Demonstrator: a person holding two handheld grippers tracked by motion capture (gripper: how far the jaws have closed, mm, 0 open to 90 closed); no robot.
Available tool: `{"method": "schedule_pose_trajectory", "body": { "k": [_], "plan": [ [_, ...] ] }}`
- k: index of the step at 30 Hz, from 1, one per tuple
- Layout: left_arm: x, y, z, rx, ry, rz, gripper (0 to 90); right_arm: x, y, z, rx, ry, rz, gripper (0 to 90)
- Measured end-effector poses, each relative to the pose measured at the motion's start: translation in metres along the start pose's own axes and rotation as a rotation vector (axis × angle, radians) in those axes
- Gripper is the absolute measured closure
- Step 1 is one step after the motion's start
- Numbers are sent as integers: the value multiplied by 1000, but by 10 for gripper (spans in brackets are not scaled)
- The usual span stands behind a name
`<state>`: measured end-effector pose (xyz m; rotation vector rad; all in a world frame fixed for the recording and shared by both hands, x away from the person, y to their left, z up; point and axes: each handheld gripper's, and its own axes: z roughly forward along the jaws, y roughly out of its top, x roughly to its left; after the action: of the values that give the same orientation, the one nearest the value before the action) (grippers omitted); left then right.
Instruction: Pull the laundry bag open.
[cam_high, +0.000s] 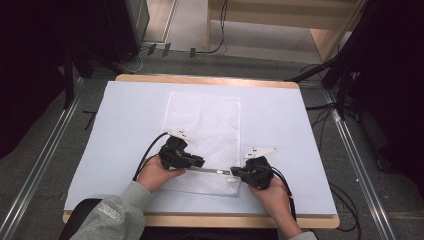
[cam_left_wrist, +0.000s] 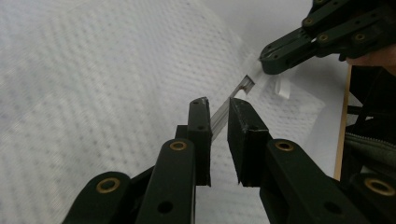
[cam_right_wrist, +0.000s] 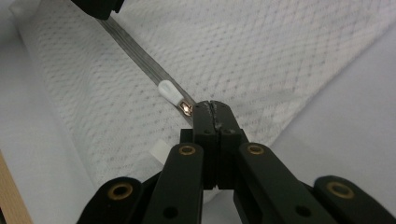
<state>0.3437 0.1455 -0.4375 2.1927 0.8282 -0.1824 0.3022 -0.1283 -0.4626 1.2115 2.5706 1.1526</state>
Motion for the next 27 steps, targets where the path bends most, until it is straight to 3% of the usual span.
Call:
{"method": "schedule_pose_trajectory", "body": {
  "k": [4, 11, 20, 27],
  "plan": [
    [-6, 5, 12, 4, -17, 12, 792, -1, -2, 3, 24, -16, -11, 900],
    [-9, 10, 29, 29, -35, 28, 773, -4, -8, 5, 3, -15, -31, 900],
    [-11, 10, 48, 72, -43, 35, 760, -2, -10, 4, -3, -22, -35, 900],
    [-14, 8, 56, 70, -44, 31, 766, -2, -9, 4, 0, -21, -37, 900]
  ]
}}
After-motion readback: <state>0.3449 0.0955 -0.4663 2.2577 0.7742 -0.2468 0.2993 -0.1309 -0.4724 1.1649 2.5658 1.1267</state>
